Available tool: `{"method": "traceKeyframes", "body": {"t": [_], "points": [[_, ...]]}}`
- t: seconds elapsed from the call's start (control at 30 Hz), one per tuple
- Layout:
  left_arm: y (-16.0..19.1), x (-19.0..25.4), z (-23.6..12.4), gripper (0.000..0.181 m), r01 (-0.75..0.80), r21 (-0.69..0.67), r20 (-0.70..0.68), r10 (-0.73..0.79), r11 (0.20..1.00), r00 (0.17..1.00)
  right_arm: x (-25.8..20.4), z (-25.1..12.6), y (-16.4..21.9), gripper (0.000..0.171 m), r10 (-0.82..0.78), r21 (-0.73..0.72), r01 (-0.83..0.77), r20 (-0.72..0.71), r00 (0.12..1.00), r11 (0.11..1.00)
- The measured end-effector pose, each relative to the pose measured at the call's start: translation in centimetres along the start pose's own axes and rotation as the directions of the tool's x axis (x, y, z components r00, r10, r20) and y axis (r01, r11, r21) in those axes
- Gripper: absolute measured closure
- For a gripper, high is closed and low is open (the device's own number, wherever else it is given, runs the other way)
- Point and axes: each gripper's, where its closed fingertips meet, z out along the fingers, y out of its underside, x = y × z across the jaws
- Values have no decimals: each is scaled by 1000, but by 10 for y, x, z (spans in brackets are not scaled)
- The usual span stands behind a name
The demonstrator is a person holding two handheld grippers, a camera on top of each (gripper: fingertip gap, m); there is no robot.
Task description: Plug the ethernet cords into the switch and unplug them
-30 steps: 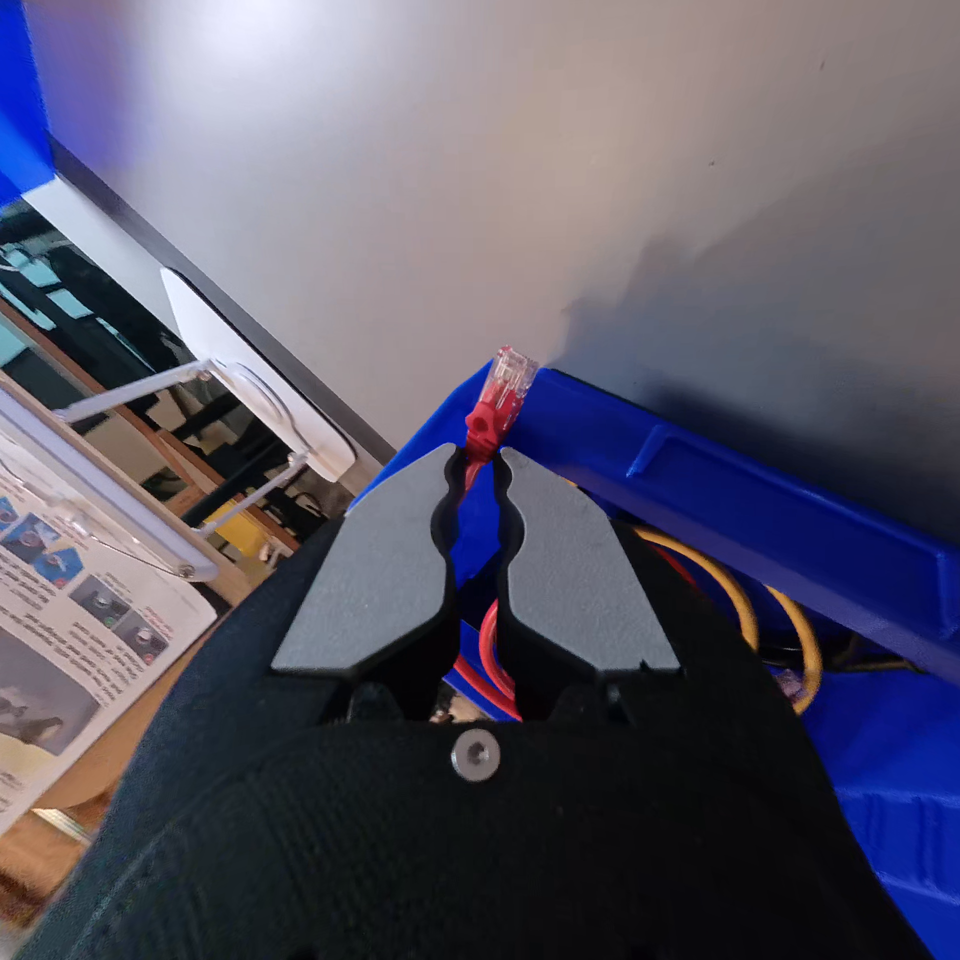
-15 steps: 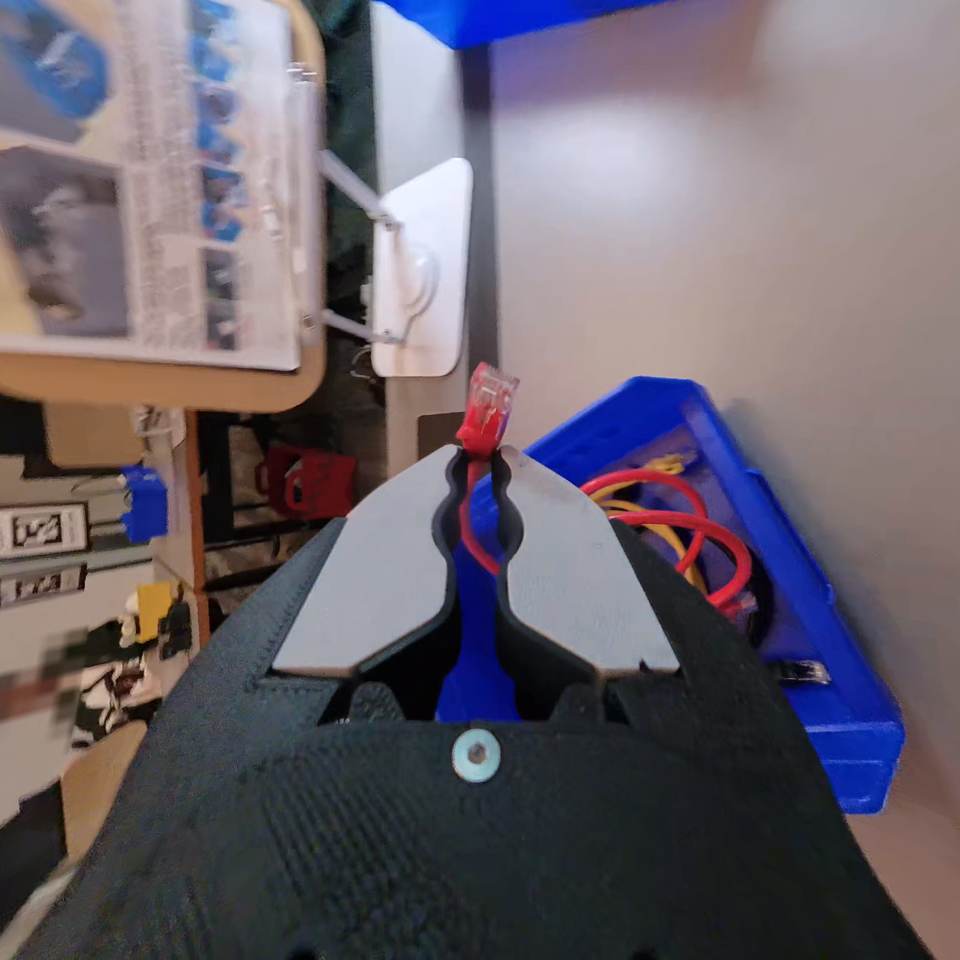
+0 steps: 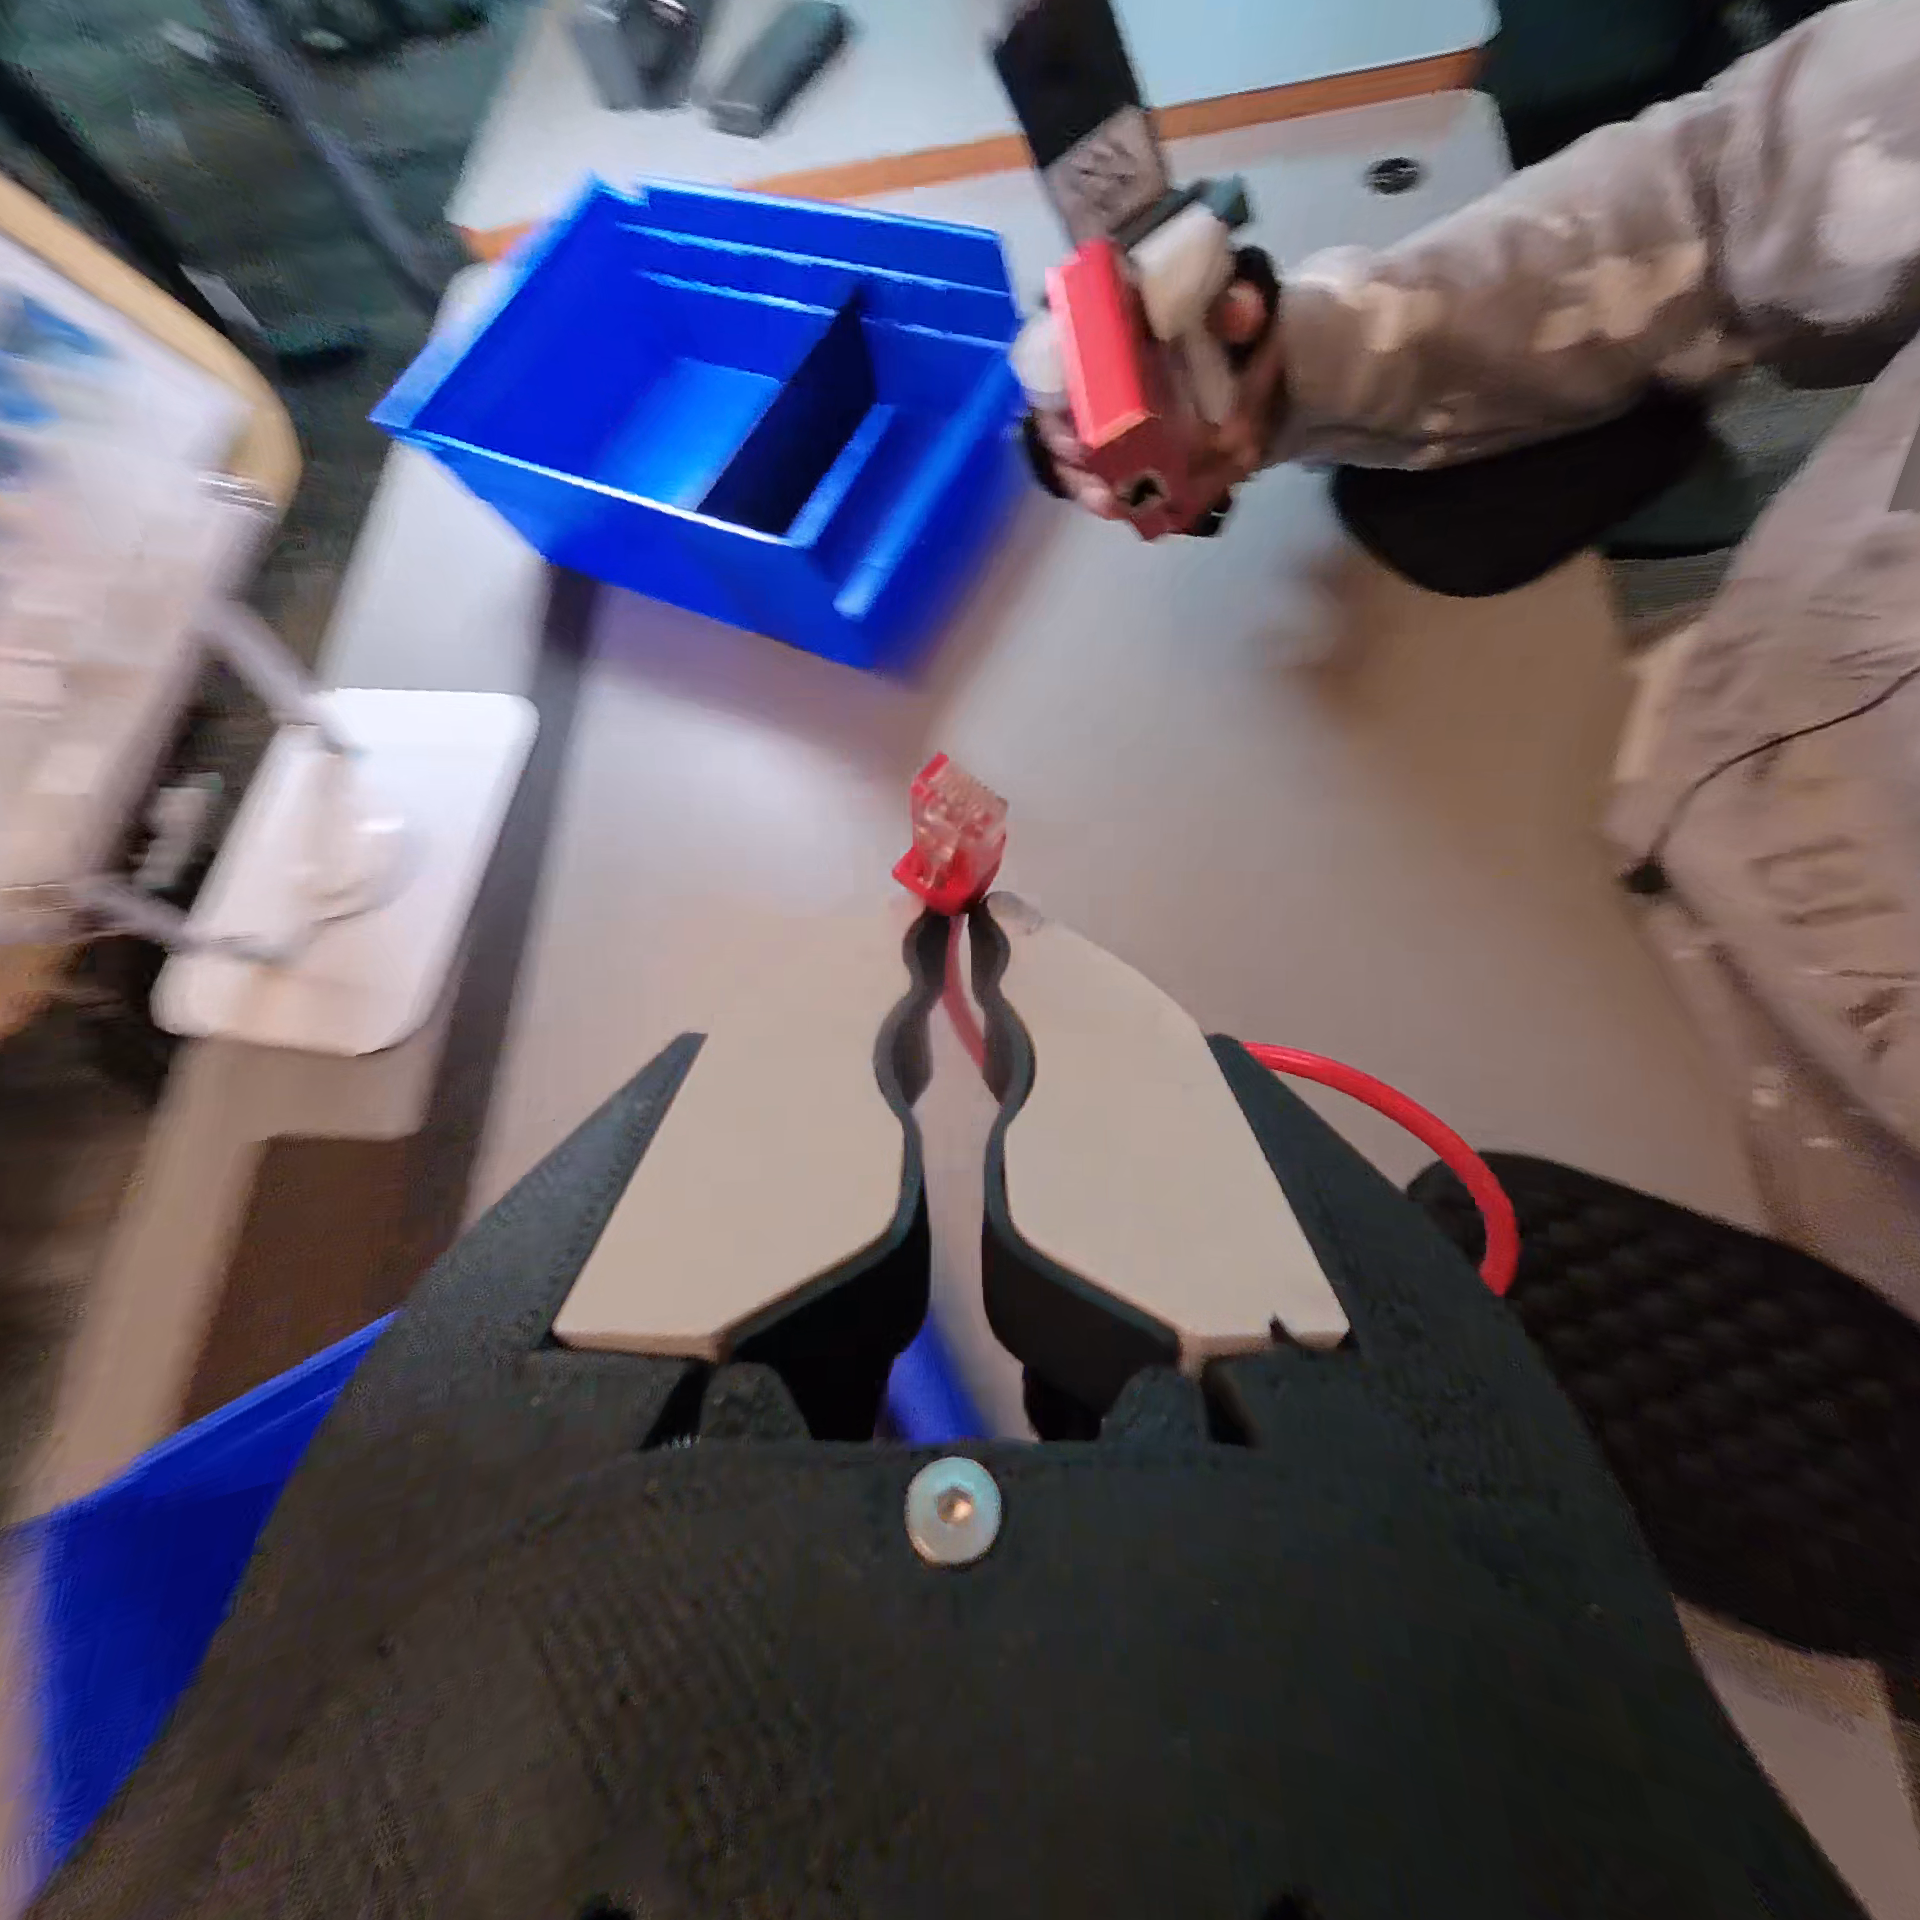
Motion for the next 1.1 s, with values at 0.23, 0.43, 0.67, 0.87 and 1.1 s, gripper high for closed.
{"method": "traceKeyframes", "body": {"t": [0.23, 0.43, 0.67, 0.87, 1.1], "points": [[46, 64, 159, 181, 244, 78, -332, -206, 967, 921, 3, -6, -4, 146, 53, 31, -53, 18, 998, 998], [41, 55, 200, 181, 249, 104, -230, -220, 963, 948, 9, -16, -11, 146, 33, 46, -33, -5, 999, 998], [-31, 64, 201, 147, 396, 350, -305, -297, 849, 905, 8, -14, -9, 145, 33, 72, -35, 20, 999, 997], [-38, 61, 193, 155, 417, 380, -328, -301, 826, 895, 10, 0, 24, 145, -107, -133, 100, -47, 993, 986], [-5, 68, 182, 155, 297, 236, -300, -222, 925, 928, 16, 3, 73, 144, -321, -490, 257, -49, 946, 833]]}}
